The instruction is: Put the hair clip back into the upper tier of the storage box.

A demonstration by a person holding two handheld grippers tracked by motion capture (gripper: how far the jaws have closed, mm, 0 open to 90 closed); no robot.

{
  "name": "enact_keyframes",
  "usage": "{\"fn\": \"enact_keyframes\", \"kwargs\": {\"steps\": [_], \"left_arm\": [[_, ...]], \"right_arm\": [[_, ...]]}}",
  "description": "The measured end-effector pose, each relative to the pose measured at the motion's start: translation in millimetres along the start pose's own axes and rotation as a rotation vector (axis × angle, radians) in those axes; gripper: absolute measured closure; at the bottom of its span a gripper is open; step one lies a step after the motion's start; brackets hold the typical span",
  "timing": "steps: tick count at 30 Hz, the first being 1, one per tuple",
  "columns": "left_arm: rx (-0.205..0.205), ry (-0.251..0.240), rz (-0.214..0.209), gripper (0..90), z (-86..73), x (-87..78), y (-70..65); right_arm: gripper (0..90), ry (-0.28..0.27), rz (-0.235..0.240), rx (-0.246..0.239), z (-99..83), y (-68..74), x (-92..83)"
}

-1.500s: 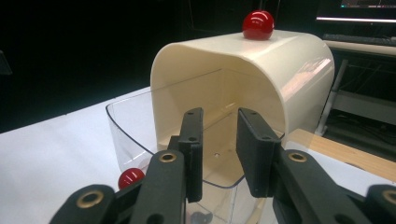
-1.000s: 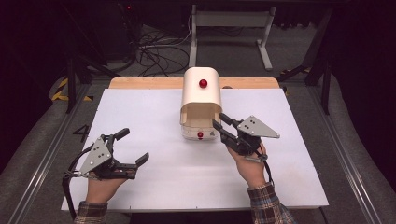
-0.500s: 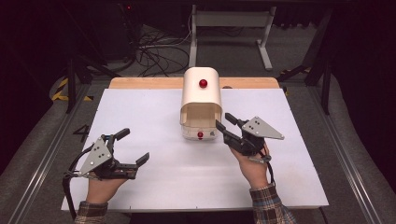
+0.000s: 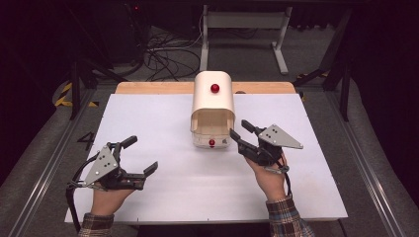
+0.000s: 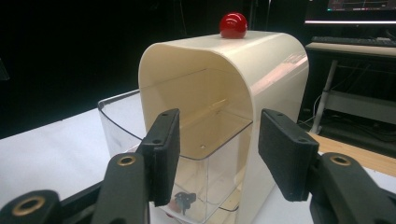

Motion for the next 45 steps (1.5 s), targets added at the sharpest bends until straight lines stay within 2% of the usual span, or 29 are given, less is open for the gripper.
{"fn": "enact_keyframes", "kwargs": {"steps": [15, 22, 45], "left_arm": [[0.010, 0.006, -0.002, 2.5, -0.8, 1.6, -0.2], [0.008, 0.003, -0.006, 2.4, -0.9, 1.0, -0.4], [0.009, 0.013, -0.016, 1.8, -1.2, 2.4, -1.2]], "right_arm": [[42.6, -0.010, -0.017, -0.001, -1.6, -4.6, -9.0], [40.4, -0.013, -0.032, 0.008, -7.9, -7.5, -12.7], [29.3, -0.035, -0.031, -0.007, -14.0, -13.3, -25.8]]}}
Point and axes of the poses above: each handheld gripper's, and its own axes: x roughly forward along the jaws, z roughly out of its top, y roughly to its left, the point moved 1 cm from there along x, roughly forward along the jaws, and after that the axes turned 9 degrees about -x, right-handed, at the moved point
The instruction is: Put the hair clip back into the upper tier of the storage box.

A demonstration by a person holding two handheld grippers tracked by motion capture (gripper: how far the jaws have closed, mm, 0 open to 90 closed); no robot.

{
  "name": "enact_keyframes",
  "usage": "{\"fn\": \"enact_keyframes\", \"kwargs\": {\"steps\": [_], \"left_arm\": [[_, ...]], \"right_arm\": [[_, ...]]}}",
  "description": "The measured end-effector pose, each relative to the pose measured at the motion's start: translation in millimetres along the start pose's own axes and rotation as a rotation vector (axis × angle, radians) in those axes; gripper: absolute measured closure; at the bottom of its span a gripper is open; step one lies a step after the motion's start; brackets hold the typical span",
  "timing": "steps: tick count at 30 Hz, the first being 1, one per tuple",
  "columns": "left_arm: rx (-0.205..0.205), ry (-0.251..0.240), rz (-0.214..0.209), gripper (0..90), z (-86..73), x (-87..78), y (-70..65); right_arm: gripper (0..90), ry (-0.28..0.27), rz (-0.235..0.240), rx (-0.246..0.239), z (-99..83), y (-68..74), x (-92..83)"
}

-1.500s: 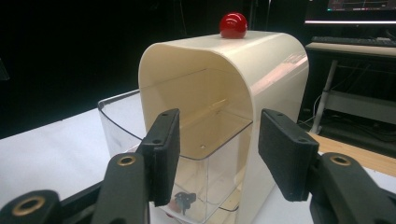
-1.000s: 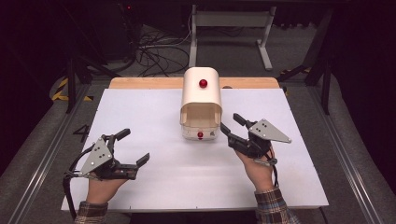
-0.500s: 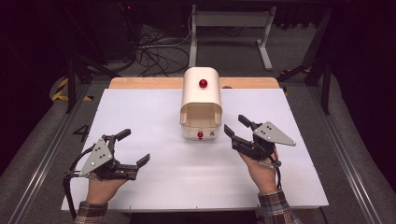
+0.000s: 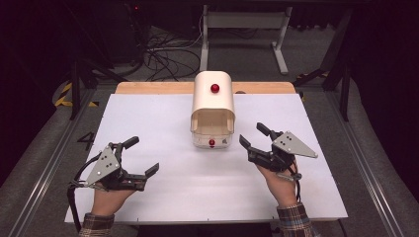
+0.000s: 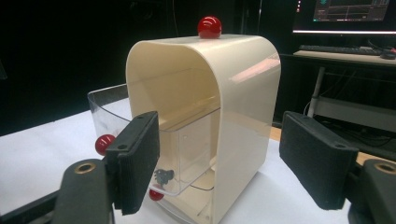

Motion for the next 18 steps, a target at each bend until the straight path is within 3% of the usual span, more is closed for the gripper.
{"fn": "enact_keyframes", "kwargs": {"steps": [18], "left_arm": [[-0.002, 0.003, 0.000, 1.4, -1.1, 2.0, -1.5]], "right_arm": [[21.1, -0.015, -0.017, 0.006, -8.9, -6.0, -15.5]]}}
Point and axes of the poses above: each handheld gripper's, and its own axes: x roughly forward along the jaws, z roughly out of its top, y roughly to its left, the point moved 1 cm from there along x, roughly forward along the jaws, and after that the axes turned 9 degrees about -x, right-handed, at the moved point
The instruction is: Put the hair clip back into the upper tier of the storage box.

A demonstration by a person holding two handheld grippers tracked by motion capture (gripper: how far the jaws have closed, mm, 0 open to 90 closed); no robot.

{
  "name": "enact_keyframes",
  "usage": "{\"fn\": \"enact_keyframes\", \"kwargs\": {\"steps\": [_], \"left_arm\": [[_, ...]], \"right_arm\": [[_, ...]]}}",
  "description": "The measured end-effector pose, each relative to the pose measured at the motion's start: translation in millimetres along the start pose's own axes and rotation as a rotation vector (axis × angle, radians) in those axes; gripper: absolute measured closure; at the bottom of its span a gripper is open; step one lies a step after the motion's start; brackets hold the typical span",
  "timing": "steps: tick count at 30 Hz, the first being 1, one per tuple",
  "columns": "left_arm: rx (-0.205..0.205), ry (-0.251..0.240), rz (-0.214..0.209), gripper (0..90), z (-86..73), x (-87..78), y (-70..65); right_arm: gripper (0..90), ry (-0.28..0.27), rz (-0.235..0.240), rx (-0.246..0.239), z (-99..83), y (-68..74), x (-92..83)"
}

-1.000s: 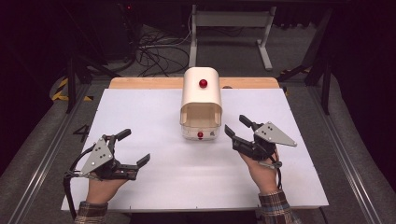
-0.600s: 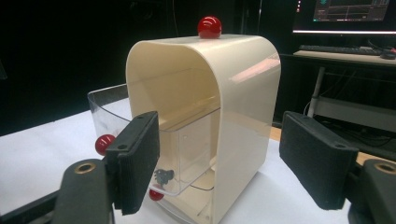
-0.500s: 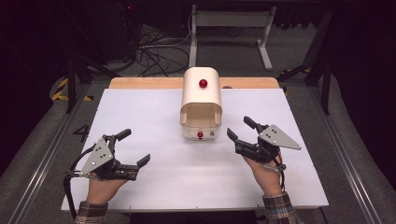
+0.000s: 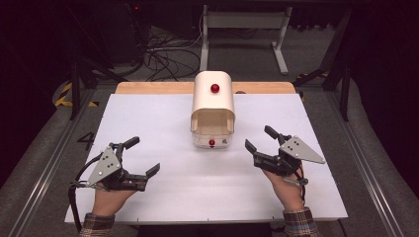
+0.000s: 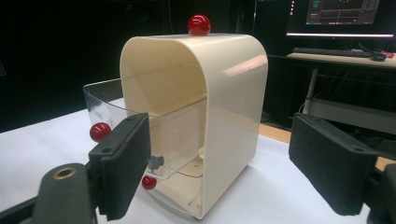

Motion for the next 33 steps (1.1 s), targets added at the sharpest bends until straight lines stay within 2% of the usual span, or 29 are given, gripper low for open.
{"fn": "enact_keyframes", "kwargs": {"steps": [12, 19, 27, 32, 33], "left_arm": [[0.006, 0.005, 0.003, 1.4, -0.4, 0.7, 0.0], [0.003, -0.001, 0.000, 1.4, 0.6, 0.4, -0.4], [0.004, -0.001, 0.001, 1.4, 0.9, 0.1, -1.2], [0.003, -0.006, 0.003, 1.4, 1.5, -0.9, -0.8], [0.003, -0.009, 0.002, 1.4, 1.8, -1.2, -0.8]], "right_arm": [[17.9, 0.000, -0.007, 0.010, -10.4, -5.2, -11.7], [15.6, -0.014, -0.010, 0.003, -19.0, -6.0, -18.0], [13.6, -0.044, -0.008, 0.013, -18.9, -10.2, -24.7], [15.5, -0.050, -0.004, 0.010, -20.6, -9.4, -26.8], [20.1, -0.055, 0.000, -0.003, -21.8, -9.4, -29.0]]}}
Point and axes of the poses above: each handheld gripper's, and its own axes: x roughly forward along the jaws, z roughly out of its top, y roughly to its left, the point moved 1 cm from there along x, roughly forward along the jaws, and after that the axes turned 9 degrees about -x, right-handed, at the moved point
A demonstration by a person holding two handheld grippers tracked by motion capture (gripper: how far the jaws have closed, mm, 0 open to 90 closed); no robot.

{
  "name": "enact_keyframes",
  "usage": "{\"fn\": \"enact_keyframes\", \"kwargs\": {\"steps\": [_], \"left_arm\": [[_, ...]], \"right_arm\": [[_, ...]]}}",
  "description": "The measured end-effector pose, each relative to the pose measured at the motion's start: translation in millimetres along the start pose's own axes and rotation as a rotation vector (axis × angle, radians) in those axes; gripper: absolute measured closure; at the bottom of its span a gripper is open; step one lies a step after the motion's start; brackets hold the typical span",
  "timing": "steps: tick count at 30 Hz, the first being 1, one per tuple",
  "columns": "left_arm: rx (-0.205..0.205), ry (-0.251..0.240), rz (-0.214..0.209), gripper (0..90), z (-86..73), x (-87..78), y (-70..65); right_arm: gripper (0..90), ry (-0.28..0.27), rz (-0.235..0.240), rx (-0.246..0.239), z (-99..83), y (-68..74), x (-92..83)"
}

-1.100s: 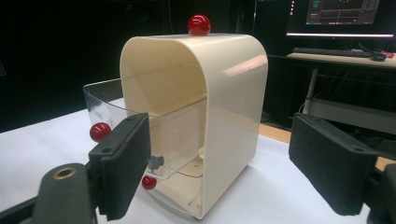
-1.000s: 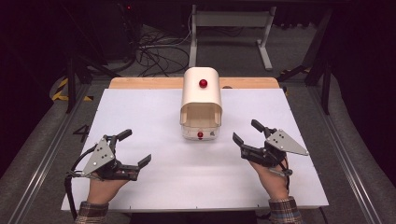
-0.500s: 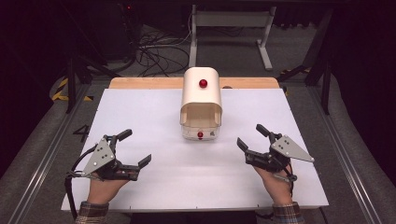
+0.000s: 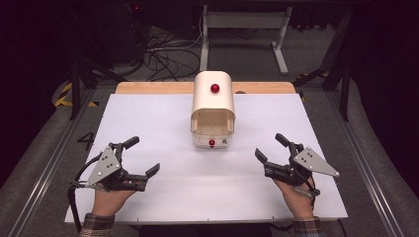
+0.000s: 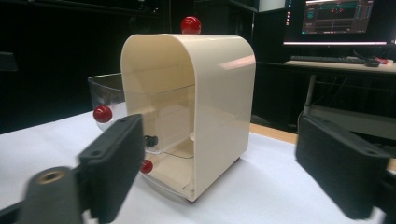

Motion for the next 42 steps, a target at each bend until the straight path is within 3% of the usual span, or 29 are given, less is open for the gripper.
{"fn": "enact_keyframes", "kwargs": {"steps": [10, 13, 14, 15, 16, 19, 25, 34, 42], "left_arm": [[0.000, 0.001, -0.002, 1.4, -0.2, 0.1, -0.3], [0.003, 0.001, 0.000, 1.4, 0.0, -0.5, 0.0], [0.001, 0.001, 0.000, 1.4, -0.2, -0.7, 0.1], [0.000, 0.001, 0.000, 1.4, -0.3, -0.9, 0.2], [-0.002, 0.001, 0.002, 1.4, -0.5, -1.1, 0.6], [-0.001, 0.003, 0.002, 1.4, -0.5, -0.7, 0.6], [0.001, 0.003, 0.001, 1.4, -1.1, 0.0, 0.9], [-0.002, 0.006, 0.000, 1.4, -1.4, 0.5, 0.7], [-0.004, 0.009, -0.004, 1.4, -2.1, 0.9, 0.7]], "right_arm": [[31.5, 0.008, 0.006, -0.002, -6.0, -1.8, -8.3], [39.3, 0.001, 0.012, -0.001, -5.6, -1.5, -9.3], [47.5, -0.005, 0.023, -0.012, -5.3, -0.5, -9.8], [47.5, -0.005, 0.023, -0.012, -5.3, -0.5, -9.8], [57.7, -0.003, 0.039, -0.024, -5.2, 1.0, -9.4], [67.5, 0.006, 0.060, -0.035, -5.3, 4.8, -7.6], [72.7, 0.016, 0.069, -0.041, -5.5, 8.0, -4.3], [88.5, 0.011, 0.091, -0.035, -4.0, 11.3, -3.6], [90.0, 0.017, 0.096, -0.034, -4.3, 12.3, -2.8]]}}
Point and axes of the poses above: each handheld gripper's, and its own axes: x roughly forward along the jaws, z roughly out of its top, y roughly to its left, the point moved 1 cm from there along x, roughly forward along the jaws, and after that the axes turned 9 degrees about -x, right-handed, at the moved point
